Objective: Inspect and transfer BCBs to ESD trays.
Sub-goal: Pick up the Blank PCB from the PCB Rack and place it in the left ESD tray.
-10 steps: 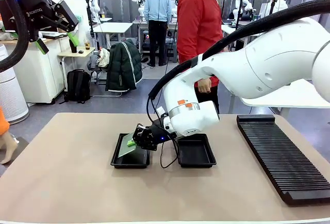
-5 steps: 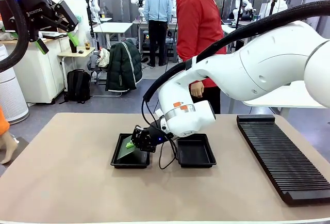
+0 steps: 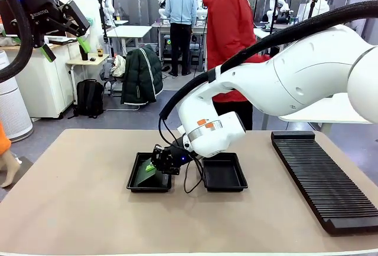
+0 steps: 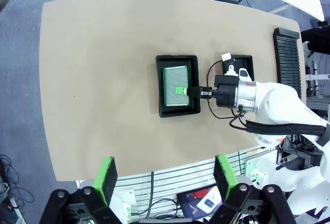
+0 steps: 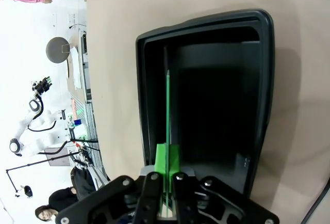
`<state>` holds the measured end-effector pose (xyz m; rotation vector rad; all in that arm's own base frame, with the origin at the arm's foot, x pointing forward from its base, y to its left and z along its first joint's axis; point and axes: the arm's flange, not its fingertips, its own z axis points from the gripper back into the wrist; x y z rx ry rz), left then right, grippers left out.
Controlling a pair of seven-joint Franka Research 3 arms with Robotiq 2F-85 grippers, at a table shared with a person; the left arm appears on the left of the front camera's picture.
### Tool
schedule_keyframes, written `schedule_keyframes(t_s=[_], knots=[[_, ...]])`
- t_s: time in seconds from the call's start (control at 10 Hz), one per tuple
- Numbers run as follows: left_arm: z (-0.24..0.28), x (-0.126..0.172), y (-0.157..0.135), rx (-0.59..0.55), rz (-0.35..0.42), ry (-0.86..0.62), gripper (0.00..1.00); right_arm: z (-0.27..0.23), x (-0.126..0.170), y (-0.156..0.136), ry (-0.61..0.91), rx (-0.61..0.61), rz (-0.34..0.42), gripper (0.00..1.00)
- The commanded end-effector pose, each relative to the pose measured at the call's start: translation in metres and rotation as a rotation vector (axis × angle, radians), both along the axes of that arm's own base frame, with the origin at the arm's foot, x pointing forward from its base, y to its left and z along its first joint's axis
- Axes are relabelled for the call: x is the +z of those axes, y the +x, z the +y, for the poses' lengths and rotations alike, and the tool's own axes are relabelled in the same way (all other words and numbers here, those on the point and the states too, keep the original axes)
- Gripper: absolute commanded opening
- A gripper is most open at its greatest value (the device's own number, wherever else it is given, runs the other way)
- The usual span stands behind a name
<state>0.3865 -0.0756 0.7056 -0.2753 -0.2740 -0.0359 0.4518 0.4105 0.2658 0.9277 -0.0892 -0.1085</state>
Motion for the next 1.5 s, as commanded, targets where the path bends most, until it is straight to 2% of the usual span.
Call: schedule_keyframes(t_s=[0.0,0.6,0.7,0.8,0.9,1.0,1.1,1.2,1.3,1.4], knots=[[0.001,-0.001,-0.001,0.003,0.0,-0.003,1.0,0.0,0.001,0.0,0.008,-0.004,-0.007,0.03],[0.001,-0.001,-0.001,0.003,0.0,-0.003,1.0,0.0,0.0,0.0,0.0,0.0,0.0,0.03],[0.001,-0.001,-0.001,0.003,0.0,-0.003,1.0,0.003,0.006,0.001,-0.02,-0.017,0.013,0.19],[0.001,-0.001,-0.001,0.003,0.0,-0.003,1.0,0.005,0.01,0.0,-0.039,-0.014,0.021,0.22],[0.001,-0.001,-0.001,0.003,0.0,-0.003,1.0,0.008,0.014,-0.001,-0.058,-0.009,0.024,0.38],[0.001,-0.001,-0.001,0.003,0.0,-0.003,1.0,0.01,0.019,-0.001,-0.078,0.0,0.022,0.41],[0.001,-0.001,-0.001,0.003,0.0,-0.003,1.0,0.012,0.025,-0.001,-0.113,-0.007,0.033,0.57],[0.001,-0.001,-0.001,0.003,0.0,-0.003,1.0,0.014,0.033,0.0,-0.14,-0.005,0.04,0.6],[0.001,-0.001,-0.001,0.003,0.0,-0.003,1.0,0.018,0.043,0.002,-0.183,0.011,0.037,0.76],[0.001,-0.001,-0.001,0.003,0.0,-0.003,1.0,0.026,0.055,0.007,-0.245,0.033,0.043,0.79]])
